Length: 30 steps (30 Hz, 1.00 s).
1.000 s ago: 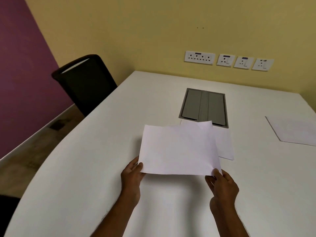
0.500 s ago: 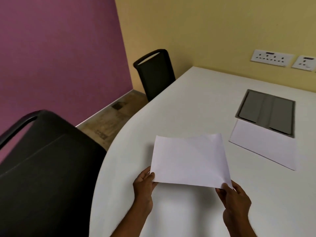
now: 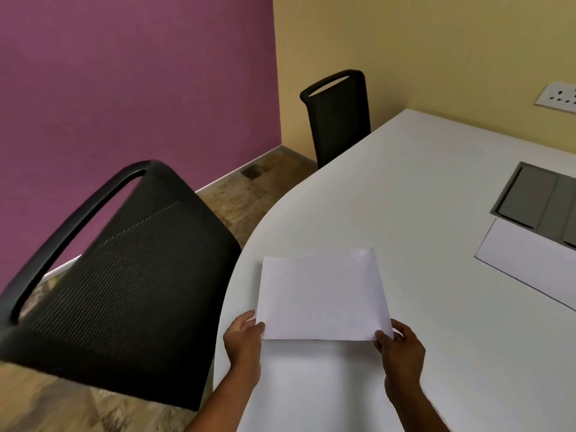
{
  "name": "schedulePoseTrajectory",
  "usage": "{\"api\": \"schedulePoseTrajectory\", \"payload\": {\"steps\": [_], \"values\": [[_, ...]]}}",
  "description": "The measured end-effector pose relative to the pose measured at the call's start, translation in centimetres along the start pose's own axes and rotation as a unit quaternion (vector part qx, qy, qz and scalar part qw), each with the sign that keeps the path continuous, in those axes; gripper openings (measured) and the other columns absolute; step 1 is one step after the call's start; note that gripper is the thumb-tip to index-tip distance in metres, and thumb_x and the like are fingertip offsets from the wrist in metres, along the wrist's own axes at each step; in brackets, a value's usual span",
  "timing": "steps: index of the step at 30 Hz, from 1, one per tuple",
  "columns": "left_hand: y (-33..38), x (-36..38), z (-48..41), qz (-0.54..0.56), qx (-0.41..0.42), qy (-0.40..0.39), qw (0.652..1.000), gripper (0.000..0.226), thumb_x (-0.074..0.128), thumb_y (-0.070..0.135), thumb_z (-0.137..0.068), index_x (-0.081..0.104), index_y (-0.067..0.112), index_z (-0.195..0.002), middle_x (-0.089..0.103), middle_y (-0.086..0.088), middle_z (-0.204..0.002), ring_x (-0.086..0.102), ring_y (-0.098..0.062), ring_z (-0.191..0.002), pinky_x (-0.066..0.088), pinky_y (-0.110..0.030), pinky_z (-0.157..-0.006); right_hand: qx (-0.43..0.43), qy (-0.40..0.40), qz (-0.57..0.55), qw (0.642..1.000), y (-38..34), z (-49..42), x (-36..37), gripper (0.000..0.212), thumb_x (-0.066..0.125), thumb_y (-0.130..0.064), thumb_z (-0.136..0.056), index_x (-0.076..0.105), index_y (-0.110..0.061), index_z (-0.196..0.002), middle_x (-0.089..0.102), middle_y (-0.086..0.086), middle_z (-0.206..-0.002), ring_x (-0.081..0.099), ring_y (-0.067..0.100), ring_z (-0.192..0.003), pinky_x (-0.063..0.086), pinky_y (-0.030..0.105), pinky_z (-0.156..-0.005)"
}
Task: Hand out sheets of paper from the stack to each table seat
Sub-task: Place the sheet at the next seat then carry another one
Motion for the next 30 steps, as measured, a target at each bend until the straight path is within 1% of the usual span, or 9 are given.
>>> {"api": "schedulePoseTrajectory", "payload": {"steps": [5, 8, 10, 14, 16, 20, 24, 26, 30], "values": [[-0.3, -2.5, -2.3, -0.066, 0.027, 0.017, 0.997, 0.042, 0.068, -0.008, -0.083, 0.066, 0.008, -0.122, 0.071, -0.010, -0.103, 0.069, -0.023, -0.089, 0.053, -0.030, -0.079, -0.019, -0.019, 0.096, 0.995, 2.2, 0.4, 2.7, 0.032, 0.067, 0.004, -0.079, 0.067, -0.016, -0.104, 0.075, 0.008, -0.081, 0.072, 0.028, -0.073, 0.057, 0.042, -0.080], [-0.6, -2.8, -3.3, -0.100, 0.042, 0.018, 0.994, 0.043, 0.067, -0.009, -0.083, 0.065, 0.009, -0.122, 0.071, -0.008, -0.102, 0.069, -0.017, -0.084, 0.050, -0.021, -0.068, -0.036, -0.010, 0.141, 0.989, 3.1, 0.5, 3.3, 0.032, 0.066, 0.002, -0.079, 0.067, -0.014, -0.107, 0.074, 0.008, -0.081, 0.069, 0.030, -0.076, 0.051, 0.037, -0.074], [-0.9, -2.6, -3.5, -0.118, 0.050, 0.015, 0.992, 0.043, 0.067, -0.008, -0.083, 0.065, 0.009, -0.123, 0.071, -0.008, -0.102, 0.069, -0.017, -0.085, 0.050, -0.019, -0.067, -0.049, 0.002, 0.167, 0.985, 3.5, 0.5, 3.3, 0.031, 0.064, 0.000, -0.080, 0.067, -0.014, -0.107, 0.073, 0.010, -0.082, 0.066, 0.029, -0.077, 0.046, 0.035, -0.072], [-1.5, -2.0, -3.7, -0.147, 0.061, 0.012, 0.987, 0.043, 0.067, -0.008, -0.083, 0.065, 0.008, -0.123, 0.072, -0.005, -0.100, 0.069, -0.020, -0.089, 0.054, -0.027, -0.078, -0.072, 0.011, 0.210, 0.975, 3.6, 0.3, 3.4, 0.030, 0.063, 0.001, -0.083, 0.065, -0.010, -0.110, 0.072, 0.013, -0.086, 0.063, 0.035, -0.082, 0.047, 0.038, -0.076], [-1.7, -2.0, -3.6, -0.164, 0.069, 0.014, 0.984, 0.041, 0.066, -0.008, -0.083, 0.065, 0.008, -0.121, 0.071, -0.002, -0.097, 0.068, -0.017, -0.089, 0.054, -0.027, -0.079, -0.082, 0.011, 0.227, 0.970, 3.6, 0.1, 3.4, 0.030, 0.062, 0.001, -0.083, 0.065, -0.010, -0.112, 0.071, 0.013, -0.087, 0.063, 0.037, -0.085, 0.049, 0.042, -0.080], [-1.8, -1.7, -3.6, -0.197, 0.087, 0.012, 0.977, 0.039, 0.064, -0.008, -0.085, 0.066, 0.005, -0.121, 0.072, -0.008, -0.106, 0.068, -0.025, -0.099, 0.056, -0.033, -0.089, -0.085, 0.006, 0.245, 0.966, 4.0, 0.0, 3.1, 0.031, 0.059, 0.001, -0.083, 0.064, -0.011, -0.111, 0.072, 0.013, -0.091, 0.061, 0.036, -0.084, 0.047, 0.041, -0.077], [-1.2, -1.1, -3.3, -0.265, 0.147, 0.007, 0.953, 0.036, 0.062, -0.011, -0.087, 0.065, 0.000, -0.120, 0.068, -0.012, -0.111, 0.065, -0.027, -0.103, 0.052, -0.025, -0.083, -0.088, 0.010, 0.266, 0.960, 4.4, 0.2, 2.6, 0.035, 0.059, 0.000, -0.083, 0.061, -0.013, -0.116, 0.072, 0.012, -0.099, 0.059, 0.032, -0.083, 0.043, 0.037, -0.075], [-0.8, -0.8, -2.9, -0.302, 0.181, 0.007, 0.936, 0.035, 0.062, -0.011, -0.086, 0.065, 0.001, -0.119, 0.064, -0.011, -0.114, 0.064, -0.027, -0.106, 0.051, -0.024, -0.084, -0.096, 0.006, 0.285, 0.954, 4.5, 0.2, 2.6, 0.041, 0.059, 0.000, -0.084, 0.059, -0.013, -0.123, 0.069, 0.012, -0.106, 0.060, 0.033, -0.090, 0.043, 0.038, -0.078], [-0.4, -0.6, -2.2, -0.329, 0.234, 0.006, 0.915, 0.035, 0.065, -0.009, -0.086, 0.066, 0.005, -0.118, 0.061, -0.008, -0.121, 0.056, -0.026, -0.119, 0.051, -0.038, -0.101, -0.142, 0.001, 0.325, 0.935, 3.9, 0.5, 2.9, 0.050, 0.063, 0.002, -0.084, 0.055, -0.008, -0.132, 0.057, 0.017, -0.121, 0.057, 0.039, -0.108, 0.048, 0.045, -0.087]]}}
Point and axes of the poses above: each hand's wrist, its own z-axis away from the middle knuckle, its own x-axis out of the palm, y = z × x, the point moved 8 cm from there along -z, towards the middle knuckle
